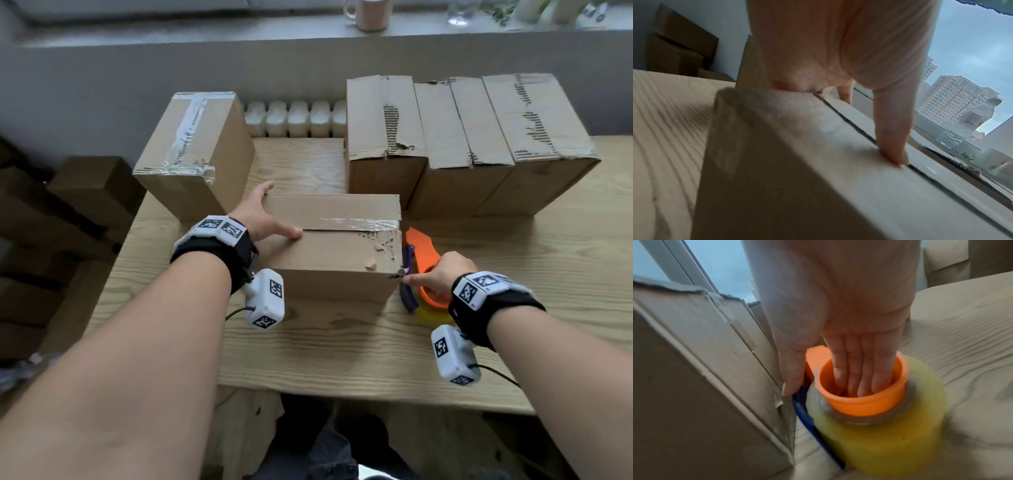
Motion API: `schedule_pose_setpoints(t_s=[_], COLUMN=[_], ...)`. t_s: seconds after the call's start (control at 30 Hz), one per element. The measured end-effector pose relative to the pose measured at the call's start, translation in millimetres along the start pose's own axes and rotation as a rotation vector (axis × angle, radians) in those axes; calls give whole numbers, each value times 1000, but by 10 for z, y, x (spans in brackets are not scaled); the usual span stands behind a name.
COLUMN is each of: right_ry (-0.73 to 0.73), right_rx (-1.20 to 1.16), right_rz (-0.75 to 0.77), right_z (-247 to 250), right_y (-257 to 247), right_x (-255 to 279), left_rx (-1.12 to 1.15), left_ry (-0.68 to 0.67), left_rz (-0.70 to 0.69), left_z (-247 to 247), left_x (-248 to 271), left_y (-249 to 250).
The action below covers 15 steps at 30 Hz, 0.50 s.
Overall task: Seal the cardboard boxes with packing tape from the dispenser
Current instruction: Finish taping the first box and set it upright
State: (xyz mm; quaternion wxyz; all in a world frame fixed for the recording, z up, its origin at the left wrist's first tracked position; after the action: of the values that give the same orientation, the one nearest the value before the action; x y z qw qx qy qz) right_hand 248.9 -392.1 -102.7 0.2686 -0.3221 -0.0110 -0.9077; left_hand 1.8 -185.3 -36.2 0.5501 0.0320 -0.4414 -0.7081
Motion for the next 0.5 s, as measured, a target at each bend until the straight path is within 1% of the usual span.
schedule_pose_setpoints(t_s=[0.17, 0.37, 0.5], right_ry=[-66, -67, -25], right_rx=[-15, 8, 50], right_rz=[13, 33, 52], right_z=[-43, -83, -11], right_y=[-65, -111, -110], right_x=[18, 42, 100], left_rx=[-11, 5, -18], left_ry=[-9, -12, 3], left_rz=[4, 4, -6], left_z=[-10, -14, 1], left_x=[16, 52, 89], left_y=[34, 29, 52])
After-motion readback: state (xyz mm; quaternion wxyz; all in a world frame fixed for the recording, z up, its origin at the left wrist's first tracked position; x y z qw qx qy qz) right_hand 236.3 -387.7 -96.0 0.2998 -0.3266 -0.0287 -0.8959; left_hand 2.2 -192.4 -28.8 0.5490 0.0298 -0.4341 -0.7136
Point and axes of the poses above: each hand's wrist, its own x-axis away from the middle knuckle, its own z-axis out of the back of the hand, y = z × x, the point moved 1 cm from there along -x, towards the middle knuckle, and after that the axes turned 2 degrees about -z, right-handed, at the moved point
